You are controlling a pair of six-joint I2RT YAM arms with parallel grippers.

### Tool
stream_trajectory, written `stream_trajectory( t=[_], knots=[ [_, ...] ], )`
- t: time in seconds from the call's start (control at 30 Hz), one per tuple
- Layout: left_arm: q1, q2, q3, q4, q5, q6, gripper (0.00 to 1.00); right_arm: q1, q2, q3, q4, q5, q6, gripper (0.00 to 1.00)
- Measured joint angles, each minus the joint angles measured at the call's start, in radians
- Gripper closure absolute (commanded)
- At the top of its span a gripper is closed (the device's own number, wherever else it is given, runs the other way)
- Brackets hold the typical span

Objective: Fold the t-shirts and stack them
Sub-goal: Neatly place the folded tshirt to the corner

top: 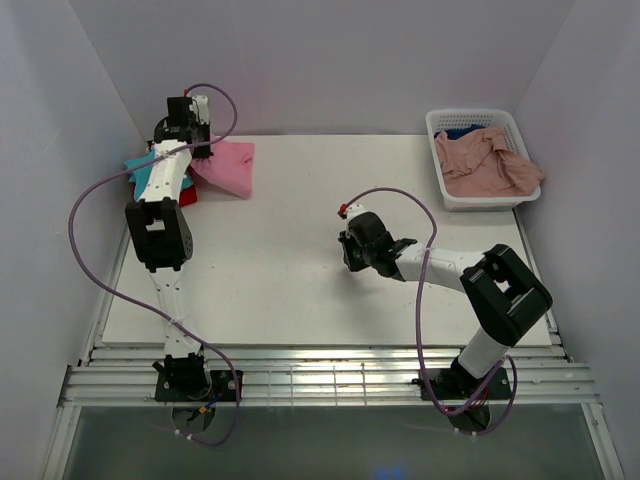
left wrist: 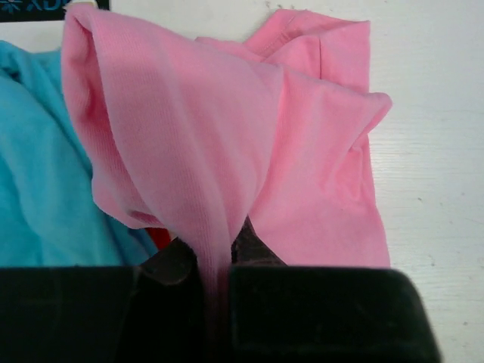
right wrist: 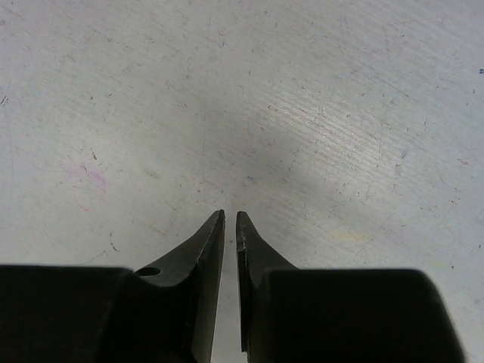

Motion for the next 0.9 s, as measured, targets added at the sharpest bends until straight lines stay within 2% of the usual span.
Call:
stream_trajectory(
  t=[0.27,0.6,0.9],
  knots=[
    [0.069,0.032,0.074,-0.019,0.001,0.034,0.92,0.000,0.000,-0.001,0.001,-0.011,0.000,0.83],
    [0.130,0.031,0.161,0.088,0.050,0.042,0.89,0.000,0.006,-0.001,0.004,-0.037,0.000,0.82],
    [0.211,0.010,0.084,0.166,0.070,0.041,0.90,0.000,0.032,-0.001,0.006,-0.056,0.000,0.83]
  ],
)
